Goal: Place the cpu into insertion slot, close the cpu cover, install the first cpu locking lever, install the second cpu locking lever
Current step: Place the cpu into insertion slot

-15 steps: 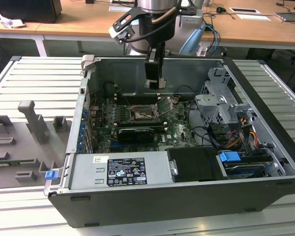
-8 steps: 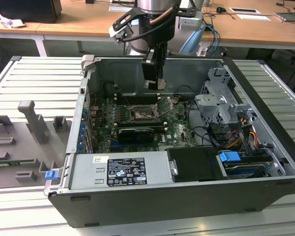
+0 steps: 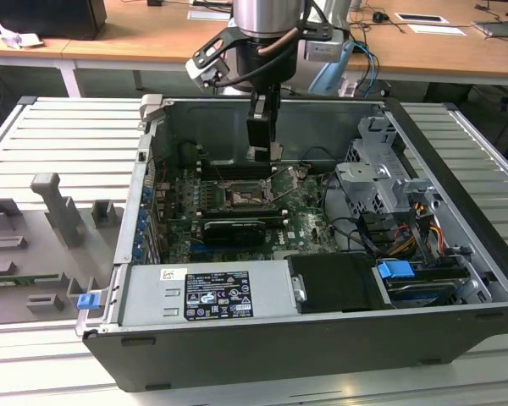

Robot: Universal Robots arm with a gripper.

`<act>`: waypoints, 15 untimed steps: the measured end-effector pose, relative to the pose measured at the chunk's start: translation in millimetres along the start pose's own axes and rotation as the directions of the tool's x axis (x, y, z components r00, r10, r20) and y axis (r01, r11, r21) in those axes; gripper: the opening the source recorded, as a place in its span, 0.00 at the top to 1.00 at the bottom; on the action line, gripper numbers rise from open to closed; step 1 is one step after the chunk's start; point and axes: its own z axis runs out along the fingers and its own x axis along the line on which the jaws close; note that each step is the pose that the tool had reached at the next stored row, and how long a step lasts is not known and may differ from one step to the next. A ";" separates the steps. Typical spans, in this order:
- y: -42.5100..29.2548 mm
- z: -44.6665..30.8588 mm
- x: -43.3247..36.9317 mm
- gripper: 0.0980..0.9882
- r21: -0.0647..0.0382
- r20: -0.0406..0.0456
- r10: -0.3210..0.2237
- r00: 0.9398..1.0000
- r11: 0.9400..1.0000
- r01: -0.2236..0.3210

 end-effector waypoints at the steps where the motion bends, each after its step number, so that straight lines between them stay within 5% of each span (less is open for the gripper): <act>1: -0.1 1.4 0.0 0.52 0.001 -0.002 -0.020 1.000 1.000 0.020; 7: -1.4 11.7 -0.3 0.52 0.002 -0.012 -0.133 0.991 0.991 0.133; 15: -2.7 22.6 -0.6 0.52 0.003 -0.013 -0.145 0.989 0.989 0.145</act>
